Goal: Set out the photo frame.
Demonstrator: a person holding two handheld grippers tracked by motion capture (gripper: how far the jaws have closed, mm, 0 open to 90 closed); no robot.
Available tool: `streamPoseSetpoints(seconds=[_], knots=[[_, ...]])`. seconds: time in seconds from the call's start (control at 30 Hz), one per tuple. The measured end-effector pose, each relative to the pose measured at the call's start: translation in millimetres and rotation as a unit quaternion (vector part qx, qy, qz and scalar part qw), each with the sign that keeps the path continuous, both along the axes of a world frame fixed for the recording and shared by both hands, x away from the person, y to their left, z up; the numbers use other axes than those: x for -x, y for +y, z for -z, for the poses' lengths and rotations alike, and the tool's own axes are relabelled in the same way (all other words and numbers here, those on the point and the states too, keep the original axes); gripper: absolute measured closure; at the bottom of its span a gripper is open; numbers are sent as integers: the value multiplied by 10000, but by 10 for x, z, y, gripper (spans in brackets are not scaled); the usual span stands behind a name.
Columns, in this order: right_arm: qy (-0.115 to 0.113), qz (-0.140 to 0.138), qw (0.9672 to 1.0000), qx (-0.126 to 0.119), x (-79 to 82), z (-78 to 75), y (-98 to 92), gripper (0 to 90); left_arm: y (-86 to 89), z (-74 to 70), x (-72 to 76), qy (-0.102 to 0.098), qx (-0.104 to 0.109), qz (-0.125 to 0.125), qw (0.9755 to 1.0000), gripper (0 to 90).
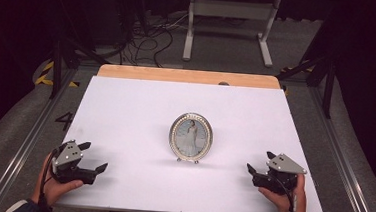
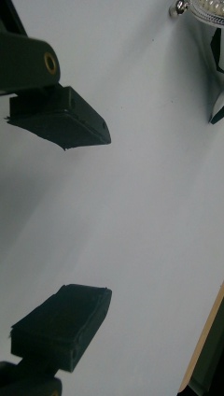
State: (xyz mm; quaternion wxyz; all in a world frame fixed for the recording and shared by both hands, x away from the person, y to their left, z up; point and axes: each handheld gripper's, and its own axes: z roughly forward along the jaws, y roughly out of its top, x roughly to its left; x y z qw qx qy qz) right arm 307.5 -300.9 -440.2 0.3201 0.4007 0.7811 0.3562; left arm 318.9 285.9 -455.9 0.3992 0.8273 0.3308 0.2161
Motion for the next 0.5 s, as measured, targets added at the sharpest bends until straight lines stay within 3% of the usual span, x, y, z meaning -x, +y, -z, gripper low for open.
streamPoseSetpoints(seconds=[0.5], knots=[[-9, -13, 10000, 61, 39, 18, 20, 213, -66, 17, 3, -5, -66, 121, 9999, 77]])
